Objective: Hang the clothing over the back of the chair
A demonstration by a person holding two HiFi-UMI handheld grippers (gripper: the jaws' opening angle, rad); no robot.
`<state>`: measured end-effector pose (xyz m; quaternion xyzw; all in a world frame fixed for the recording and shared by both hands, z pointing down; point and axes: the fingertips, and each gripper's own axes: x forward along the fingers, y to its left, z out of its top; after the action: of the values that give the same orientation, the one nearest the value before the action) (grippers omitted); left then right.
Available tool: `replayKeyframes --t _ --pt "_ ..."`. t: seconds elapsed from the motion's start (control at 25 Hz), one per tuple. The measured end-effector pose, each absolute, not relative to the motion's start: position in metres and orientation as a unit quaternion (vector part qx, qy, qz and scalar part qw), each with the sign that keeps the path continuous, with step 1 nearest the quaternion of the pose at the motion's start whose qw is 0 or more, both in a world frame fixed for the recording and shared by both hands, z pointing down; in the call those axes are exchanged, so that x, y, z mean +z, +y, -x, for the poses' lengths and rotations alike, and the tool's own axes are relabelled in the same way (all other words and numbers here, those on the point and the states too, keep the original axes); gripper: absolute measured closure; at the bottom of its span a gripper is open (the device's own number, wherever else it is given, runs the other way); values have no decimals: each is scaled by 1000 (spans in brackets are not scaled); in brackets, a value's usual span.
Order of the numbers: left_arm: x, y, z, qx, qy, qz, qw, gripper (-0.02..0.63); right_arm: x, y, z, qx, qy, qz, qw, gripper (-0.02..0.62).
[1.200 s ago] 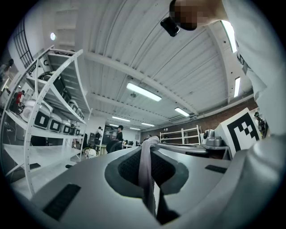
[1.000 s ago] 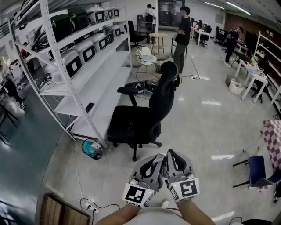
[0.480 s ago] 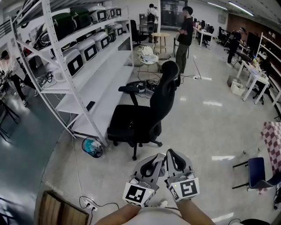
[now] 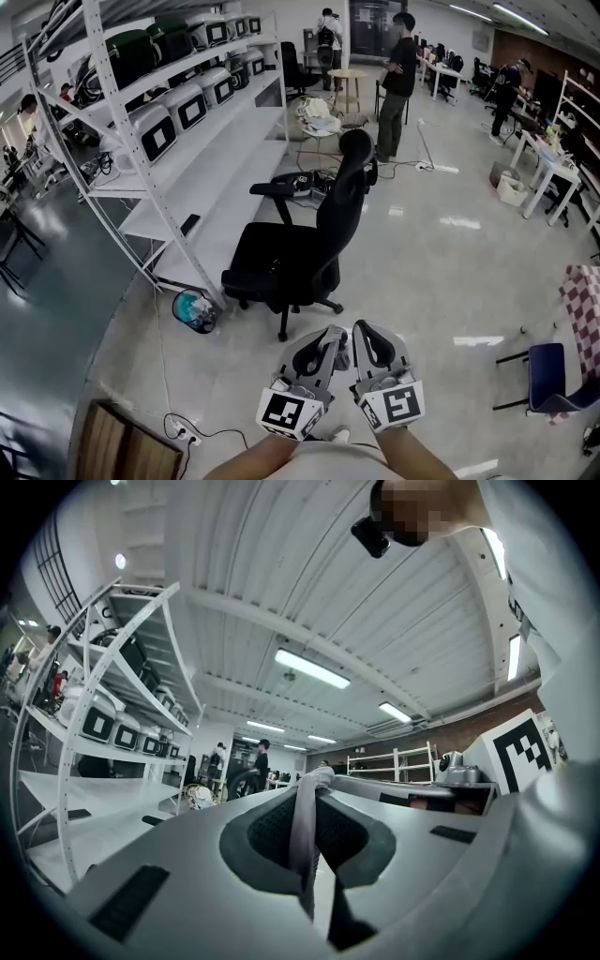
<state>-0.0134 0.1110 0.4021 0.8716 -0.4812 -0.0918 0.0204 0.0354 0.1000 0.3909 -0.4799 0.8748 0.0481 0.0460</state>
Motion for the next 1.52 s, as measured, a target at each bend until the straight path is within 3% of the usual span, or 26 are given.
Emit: replayKeyframes --t 0.36,0.84,1.52 --pt "405 95 -2 -87 -513 -854 16 583 401 84 -69 37 880 470 57 578" --pt "423 19 2 -92 -479 -872 40 583 410 15 -50 34 874 483 40 578" --pt "396 -108 85 -134 -420 -897 22 583 400 -122 43 53 855 516 12 578"
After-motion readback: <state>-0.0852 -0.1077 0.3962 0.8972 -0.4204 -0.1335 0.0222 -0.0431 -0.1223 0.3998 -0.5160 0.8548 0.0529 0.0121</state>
